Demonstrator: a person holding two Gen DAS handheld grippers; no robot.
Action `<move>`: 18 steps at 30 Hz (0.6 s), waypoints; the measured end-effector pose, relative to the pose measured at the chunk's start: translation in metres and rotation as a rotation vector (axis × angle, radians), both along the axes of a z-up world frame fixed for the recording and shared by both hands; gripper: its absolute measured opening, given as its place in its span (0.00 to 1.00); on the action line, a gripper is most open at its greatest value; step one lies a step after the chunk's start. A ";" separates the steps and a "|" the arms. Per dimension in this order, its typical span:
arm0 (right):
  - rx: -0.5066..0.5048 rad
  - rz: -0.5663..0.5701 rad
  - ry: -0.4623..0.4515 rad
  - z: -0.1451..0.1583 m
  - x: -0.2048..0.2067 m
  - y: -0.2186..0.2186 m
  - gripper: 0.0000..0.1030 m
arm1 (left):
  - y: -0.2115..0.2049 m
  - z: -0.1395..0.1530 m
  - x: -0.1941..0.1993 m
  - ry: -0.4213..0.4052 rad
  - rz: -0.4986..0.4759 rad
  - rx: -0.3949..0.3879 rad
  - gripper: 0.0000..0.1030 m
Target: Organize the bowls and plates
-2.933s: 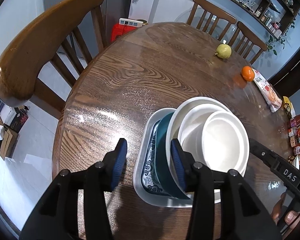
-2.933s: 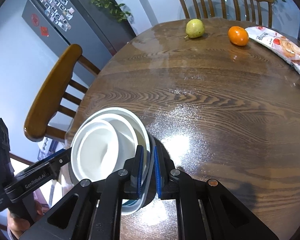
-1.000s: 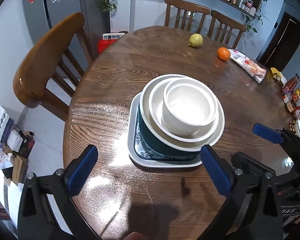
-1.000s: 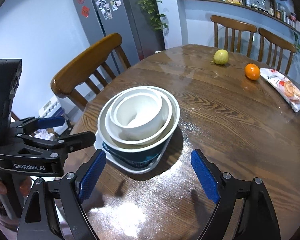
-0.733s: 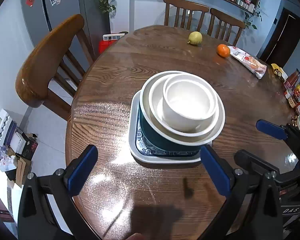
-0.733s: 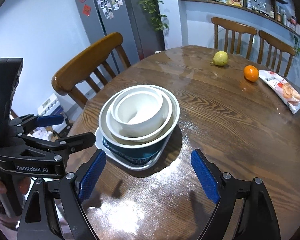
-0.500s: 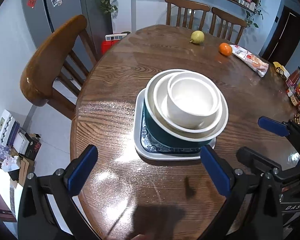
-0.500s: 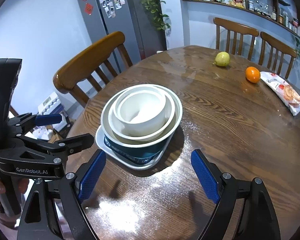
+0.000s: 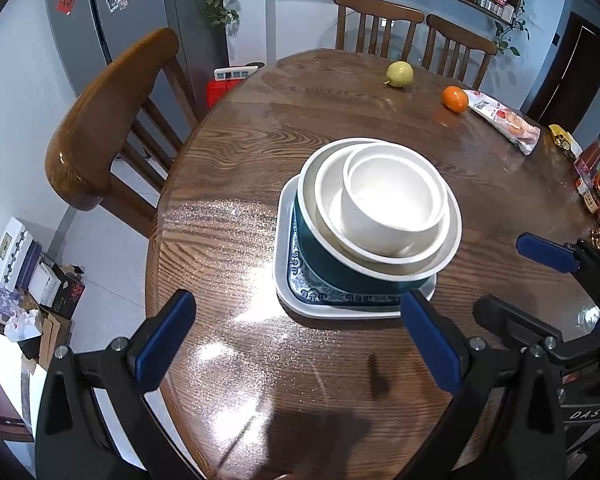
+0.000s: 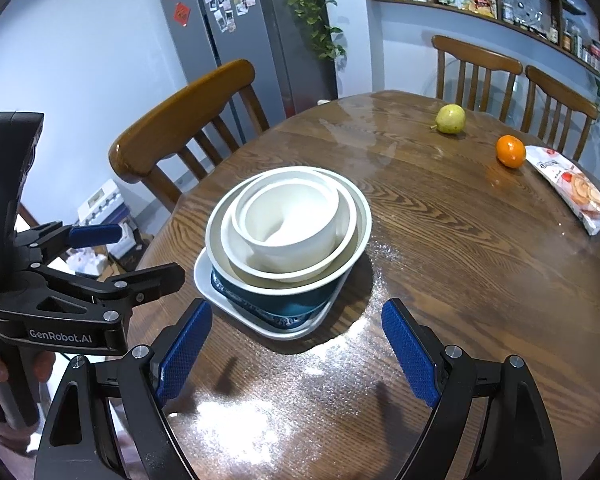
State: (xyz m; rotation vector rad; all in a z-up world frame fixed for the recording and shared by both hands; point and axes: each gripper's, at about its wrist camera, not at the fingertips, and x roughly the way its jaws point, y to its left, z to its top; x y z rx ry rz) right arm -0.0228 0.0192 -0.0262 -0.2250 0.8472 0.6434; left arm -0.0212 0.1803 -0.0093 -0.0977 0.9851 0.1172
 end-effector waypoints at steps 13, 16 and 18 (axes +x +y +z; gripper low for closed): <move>0.007 -0.003 0.007 0.000 0.001 0.000 0.85 | -0.003 0.002 0.000 0.001 -0.009 0.010 0.99; 0.014 -0.007 0.014 -0.002 0.001 0.000 0.85 | -0.002 0.001 0.000 0.003 -0.004 0.008 0.99; 0.019 -0.008 0.017 -0.002 0.001 0.000 0.85 | -0.002 0.001 -0.001 0.003 -0.002 0.010 0.99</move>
